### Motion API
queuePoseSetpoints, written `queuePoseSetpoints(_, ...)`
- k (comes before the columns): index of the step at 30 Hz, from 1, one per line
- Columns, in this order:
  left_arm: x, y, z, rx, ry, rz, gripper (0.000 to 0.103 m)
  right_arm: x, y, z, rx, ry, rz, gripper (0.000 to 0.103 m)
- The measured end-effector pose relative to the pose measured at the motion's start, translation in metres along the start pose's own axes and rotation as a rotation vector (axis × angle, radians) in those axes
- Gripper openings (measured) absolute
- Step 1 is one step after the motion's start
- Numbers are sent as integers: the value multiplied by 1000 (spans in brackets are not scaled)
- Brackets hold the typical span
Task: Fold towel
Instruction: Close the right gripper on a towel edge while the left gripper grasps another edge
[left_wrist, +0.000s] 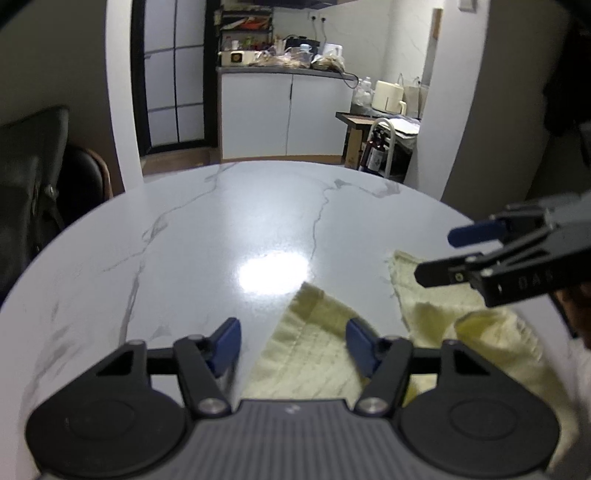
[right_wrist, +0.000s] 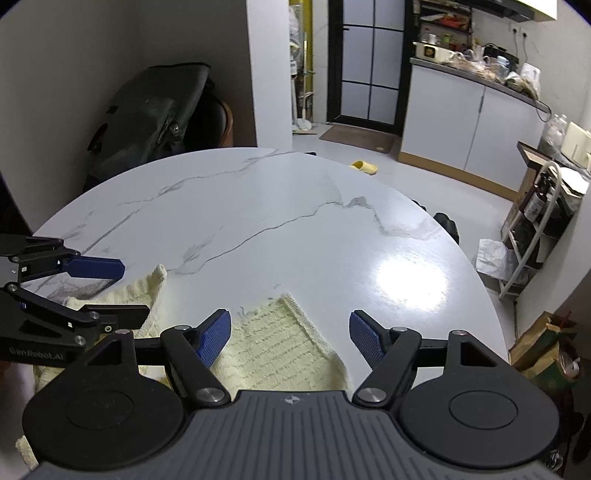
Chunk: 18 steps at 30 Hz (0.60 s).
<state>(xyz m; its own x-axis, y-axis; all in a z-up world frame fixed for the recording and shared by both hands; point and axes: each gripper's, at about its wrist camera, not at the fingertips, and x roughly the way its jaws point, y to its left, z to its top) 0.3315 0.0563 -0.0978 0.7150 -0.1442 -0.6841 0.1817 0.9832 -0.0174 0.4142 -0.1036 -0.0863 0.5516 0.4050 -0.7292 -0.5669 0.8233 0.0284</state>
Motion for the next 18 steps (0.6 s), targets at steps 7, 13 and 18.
queuePoseSetpoints(7, 0, -10, -2, 30, -23, -7, 37, 11, 6, 2, -30, 21, 1, 75)
queuePoseSetpoints(13, 1, -7, -3, 6, -41, -44, 10, 15, 10, -2, -56, 25, 22, 57)
queuePoseSetpoints(18, 0, -5, -4, -17, -52, -54, 10, 13, 12, 2, -60, 45, 18, 11)
